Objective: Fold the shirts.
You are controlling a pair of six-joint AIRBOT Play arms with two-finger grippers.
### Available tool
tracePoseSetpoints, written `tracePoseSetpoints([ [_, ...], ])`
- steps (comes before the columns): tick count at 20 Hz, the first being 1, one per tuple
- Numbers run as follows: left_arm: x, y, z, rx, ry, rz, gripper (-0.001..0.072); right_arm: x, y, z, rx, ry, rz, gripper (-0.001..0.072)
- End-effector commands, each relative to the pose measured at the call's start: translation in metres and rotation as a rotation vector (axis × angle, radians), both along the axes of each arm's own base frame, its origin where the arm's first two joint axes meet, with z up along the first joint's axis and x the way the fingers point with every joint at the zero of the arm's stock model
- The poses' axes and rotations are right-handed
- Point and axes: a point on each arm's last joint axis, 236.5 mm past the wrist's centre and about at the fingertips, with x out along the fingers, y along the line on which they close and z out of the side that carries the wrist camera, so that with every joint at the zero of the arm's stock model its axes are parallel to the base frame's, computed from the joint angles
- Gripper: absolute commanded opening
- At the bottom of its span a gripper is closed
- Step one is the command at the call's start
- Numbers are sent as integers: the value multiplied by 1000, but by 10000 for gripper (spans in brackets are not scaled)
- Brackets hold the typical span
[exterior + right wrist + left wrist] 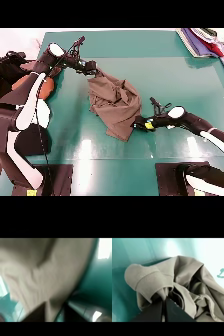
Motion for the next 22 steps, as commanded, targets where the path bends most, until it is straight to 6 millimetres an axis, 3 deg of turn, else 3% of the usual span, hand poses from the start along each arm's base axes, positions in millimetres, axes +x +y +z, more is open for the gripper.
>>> tracePoseSetpoints([
  [1, -6, 2, 5, 17, 8, -32, 28, 26, 17, -2, -42, -93, 33, 18],
  [3, -1, 13, 39, 42, -65, -40, 28, 46, 3, 27, -71, -182, 64, 17],
  [5, 8, 35, 117, 43, -240, 12, 28, 73, -36, 83, -138, -321, 52, 17],
  [7, -5, 63, 214, 16, -444, 88, 28, 93, -93, 169, -237, -503, 3, 17],
  [9, -50, 85, 307, 14, -648, 117, 28, 92, -146, 262, -331, -682, -81, 16],
  [10, -83, 92, 351, 18, -754, 118, 28, 83, -166, 306, -369, -766, -120, 16],
  [12, -159, 99, 426, 31, -958, 114, 28, 52, -192, 390, -439, -937, -184, 16],
  [14, -240, 106, 486, 13, -1138, 131, 28, 15, -206, 456, -507, -1082, -248, 17],
  [16, -318, 116, 533, -2, -1324, 162, 27, -18, -217, 500, -578, -1180, -313, 17],
  [18, -374, 127, 563, -16, -1461, 209, 27, -37, -226, 520, -639, -1203, -367, 16],
  [19, -388, 135, 569, 10, -1500, 241, 27, -40, -231, 523, -660, -1191, -382, 16],
  [20, -388, 144, 568, 42, -1499, 274, 27, -39, -235, 522, -673, -1160, -385, 17],
  [22, -361, 154, 548, 86, -1393, 318, 27, -29, -234, 511, -645, -1077, -339, 16],
])
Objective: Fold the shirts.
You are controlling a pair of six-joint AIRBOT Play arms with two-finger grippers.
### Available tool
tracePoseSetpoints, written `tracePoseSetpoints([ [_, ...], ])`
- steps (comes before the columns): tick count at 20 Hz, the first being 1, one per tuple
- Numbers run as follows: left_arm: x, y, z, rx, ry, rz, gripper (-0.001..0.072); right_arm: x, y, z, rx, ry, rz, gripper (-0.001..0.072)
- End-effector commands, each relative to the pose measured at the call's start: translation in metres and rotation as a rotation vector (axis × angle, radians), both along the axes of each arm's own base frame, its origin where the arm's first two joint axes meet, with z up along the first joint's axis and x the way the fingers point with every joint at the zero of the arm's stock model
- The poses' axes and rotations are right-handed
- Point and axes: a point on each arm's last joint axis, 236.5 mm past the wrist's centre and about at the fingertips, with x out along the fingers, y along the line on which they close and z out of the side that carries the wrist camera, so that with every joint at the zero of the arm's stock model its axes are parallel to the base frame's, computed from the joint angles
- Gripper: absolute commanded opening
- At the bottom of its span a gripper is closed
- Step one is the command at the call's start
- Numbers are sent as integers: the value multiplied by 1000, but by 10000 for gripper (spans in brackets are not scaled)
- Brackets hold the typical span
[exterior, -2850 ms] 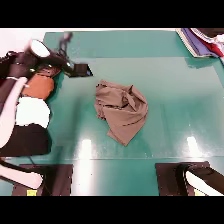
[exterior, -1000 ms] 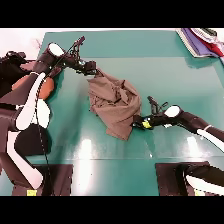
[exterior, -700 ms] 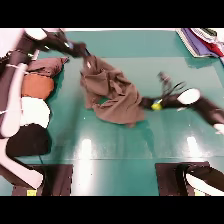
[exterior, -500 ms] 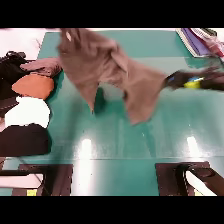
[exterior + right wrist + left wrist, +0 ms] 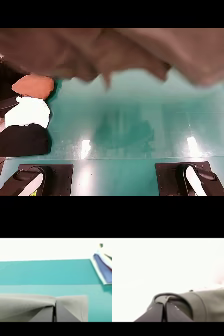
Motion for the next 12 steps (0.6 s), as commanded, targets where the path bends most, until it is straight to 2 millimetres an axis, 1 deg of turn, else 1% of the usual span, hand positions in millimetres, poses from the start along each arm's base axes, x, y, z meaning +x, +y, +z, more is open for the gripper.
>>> tracePoseSetpoints([
  [1, 11, 20, -23, 6, 88, 98, 27, 3, 3, -10, 20, 117, 35, 16],
  [2, 41, 14, -54, 22, 212, 80, 27, 16, 10, -18, 54, 153, 90, 16],
  [3, 70, 6, -91, 38, 353, 55, 28, 33, 15, -32, 93, 201, 143, 16],
  [4, 100, -2, -136, 68, 505, 25, 28, 50, 19, -52, 131, 268, 178, 16],
  [5, 123, -12, -181, 89, 650, -17, 28, 68, 22, -83, 158, 365, 209, 16],
  [6, 144, -22, -228, 102, 798, -60, 28, 82, 23, -120, 167, 476, 221, 16],
  [7, 162, -29, -275, 102, 934, -92, 29, 96, 27, -164, 160, 603, 234, 16],
  [8, 180, -29, -321, 104, 1050, -92, 29, 106, 32, -211, 137, 728, 241, 16],
  [10, 206, -30, -415, 116, 1260, -92, 29, 125, 43, -293, 92, 911, 253, 16],
  [11, 217, -29, -456, 112, 1335, -83, 29, 136, 50, -323, 99, 963, 262, 17],
  [12, 229, -28, -493, 99, 1398, -66, 29, 149, 56, -347, 120, 995, 270, 16],
])
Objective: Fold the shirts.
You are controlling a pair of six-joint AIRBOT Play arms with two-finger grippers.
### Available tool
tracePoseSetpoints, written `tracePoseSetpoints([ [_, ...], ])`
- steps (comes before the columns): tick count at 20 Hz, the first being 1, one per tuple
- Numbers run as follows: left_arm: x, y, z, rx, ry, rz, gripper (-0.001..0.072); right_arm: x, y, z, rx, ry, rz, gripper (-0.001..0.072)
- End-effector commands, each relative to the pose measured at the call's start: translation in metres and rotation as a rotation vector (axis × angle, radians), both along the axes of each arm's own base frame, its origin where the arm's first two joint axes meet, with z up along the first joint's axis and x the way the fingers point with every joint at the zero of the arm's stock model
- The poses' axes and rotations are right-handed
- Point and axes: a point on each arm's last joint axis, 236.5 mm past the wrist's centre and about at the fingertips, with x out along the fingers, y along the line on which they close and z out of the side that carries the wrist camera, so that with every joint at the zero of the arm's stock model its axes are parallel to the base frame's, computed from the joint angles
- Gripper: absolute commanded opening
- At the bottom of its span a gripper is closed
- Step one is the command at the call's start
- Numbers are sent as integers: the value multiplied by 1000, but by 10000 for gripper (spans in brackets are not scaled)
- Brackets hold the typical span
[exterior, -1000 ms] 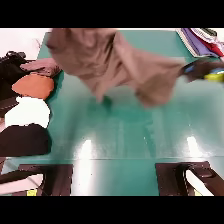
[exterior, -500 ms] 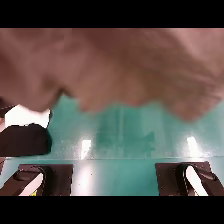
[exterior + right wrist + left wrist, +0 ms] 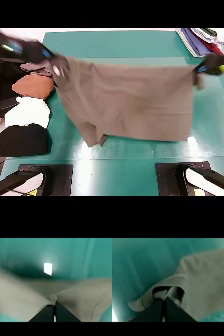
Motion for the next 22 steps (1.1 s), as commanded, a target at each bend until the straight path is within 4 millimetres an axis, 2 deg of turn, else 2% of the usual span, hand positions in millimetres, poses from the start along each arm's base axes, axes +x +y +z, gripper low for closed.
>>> tracePoseSetpoints([
  [1, 30, -1, -142, 15, 280, 18, 29, 33, 21, -106, -19, 188, 40, 16],
  [3, 55, 4, -173, 9, 297, 63, 30, 61, 31, -120, 32, 184, 33, 17],
  [4, 63, 10, -180, 7, 301, 83, 132, 73, 33, -119, 41, 172, 32, 40],
  [5, 68, 19, -180, -4, 311, 116, 516, 84, 32, -114, 40, 155, 34, 270],
  [6, 70, 32, -176, -22, 330, 157, 652, 94, 32, -106, 41, 135, 32, 461],
  [8, 63, 64, -159, -34, 380, 181, 650, 103, 27, -76, 46, 91, 38, 449],
  [9, 53, 83, -152, -37, 406, 198, 651, 99, 27, -63, 34, 78, 60, 449],
  [11, 33, 112, -148, -48, 414, 269, 651, 75, 23, -44, 19, 73, 93, 448],
  [12, 19, 120, -155, -55, 428, 304, 651, 62, 23, -40, 15, 74, 103, 448],
  [15, -39, 113, -207, -71, 544, 344, 650, 26, 26, -43, 20, 92, 100, 448],
  [18, -83, 95, -264, -70, 664, 348, 651, 5, 32, -52, 49, 77, 82, 448],
  [20, -91, 77, -284, -85, 670, 339, 650, -5, 32, -58, 51, 71, 69, 447],
  [22, -85, 54, -288, -97, 624, 310, 651, -13, 31, -66, 53, 74, 59, 448],
])
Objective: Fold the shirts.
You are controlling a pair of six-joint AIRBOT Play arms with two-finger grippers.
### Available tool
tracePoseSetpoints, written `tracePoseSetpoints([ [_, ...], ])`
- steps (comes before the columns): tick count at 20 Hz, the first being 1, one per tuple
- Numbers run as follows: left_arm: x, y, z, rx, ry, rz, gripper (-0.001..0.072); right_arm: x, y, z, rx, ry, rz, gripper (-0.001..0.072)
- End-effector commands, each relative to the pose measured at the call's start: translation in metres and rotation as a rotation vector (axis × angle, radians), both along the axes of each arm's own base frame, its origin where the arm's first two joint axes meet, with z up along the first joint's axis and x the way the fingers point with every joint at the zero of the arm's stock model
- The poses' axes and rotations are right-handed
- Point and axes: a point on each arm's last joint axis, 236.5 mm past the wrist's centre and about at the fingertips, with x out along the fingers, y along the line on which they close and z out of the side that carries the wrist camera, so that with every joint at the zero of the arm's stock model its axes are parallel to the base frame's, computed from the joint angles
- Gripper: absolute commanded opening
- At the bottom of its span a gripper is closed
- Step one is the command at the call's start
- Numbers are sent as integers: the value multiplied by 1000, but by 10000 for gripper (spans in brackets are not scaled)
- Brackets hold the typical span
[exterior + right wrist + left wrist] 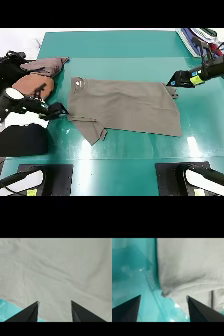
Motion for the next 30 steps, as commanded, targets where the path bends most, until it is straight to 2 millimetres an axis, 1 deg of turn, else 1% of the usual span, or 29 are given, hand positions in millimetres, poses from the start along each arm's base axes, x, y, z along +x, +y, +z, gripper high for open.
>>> tracePoseSetpoints([
  [1, -3, -31, -19, -5, -51, -16, 650, -17, -1, -13, 8, 0, -24, 448],
  [3, 1, -53, -15, -22, -84, -41, 648, -26, -10, -22, 10, 27, -51, 448],
  [4, 0, -59, -14, -27, -84, -51, 484, -34, -21, -29, 12, 55, -81, 448],
  [6, 0, -59, -11, -25, -90, -62, 22, -58, -50, -48, 20, 136, -173, 448],
  [7, 2, -60, -6, -27, -101, -67, 28, -73, -69, -63, 16, 182, -229, 448],
  [9, 6, -63, 6, -37, -113, -89, 28, -119, -109, -105, -13, 308, -375, 455],
  [10, 8, -65, 12, -43, -118, -101, 28, -143, -121, -126, 0, 380, -444, 550],
  [11, 10, -65, 16, -44, -125, -105, 28, -166, -126, -147, 44, 455, -519, 611],
  [12, 12, -65, 19, -44, -132, -107, 28, -184, -127, -164, 93, 505, -586, 604],
  [13, 13, -65, 19, -44, -135, -106, 28, -194, -122, -178, 158, 522, -631, 553],
  [14, 13, -65, 19, -44, -134, -106, 28, -195, -116, -187, 219, 507, -661, 514],
  [16, 13, -65, 19, -45, -133, -105, 28, -185, -105, -197, 319, 452, -709, 498],
  [17, 13, -65, 19, -45, -133, -105, 28, -177, -100, -199, 351, 426, -726, 434],
  [19, 13, -65, 19, -45, -133, -104, 28, -165, -93, -203, 364, 385, -732, 431],
  [21, 13, -65, 19, -45, -133, -104, 28, -150, -88, -202, 343, 341, -699, 421],
  [22, 13, -65, 19, -45, -133, -104, 28, -142, -85, -200, 332, 318, -681, 302],
  [25, 11, -67, 20, -50, -127, -110, 29, -121, -71, -189, 303, 258, -592, 18],
  [26, 11, -68, 25, -53, -127, -123, 28, -113, -67, -180, 292, 236, -551, 17],
  [27, 13, -69, 37, -54, -149, -137, 28, -103, -64, -164, 281, 199, -504, 17],
  [28, 20, -69, 61, -50, -211, -150, 28, -89, -64, -139, 264, 133, -463, 17],
  [29, 27, -70, 95, -44, -296, -162, 28, -73, -65, -102, 241, 31, -422, 17],
  [30, 34, -69, 141, -31, -409, -168, 28, -58, -67, -55, 213, -89, -382, 17],
])
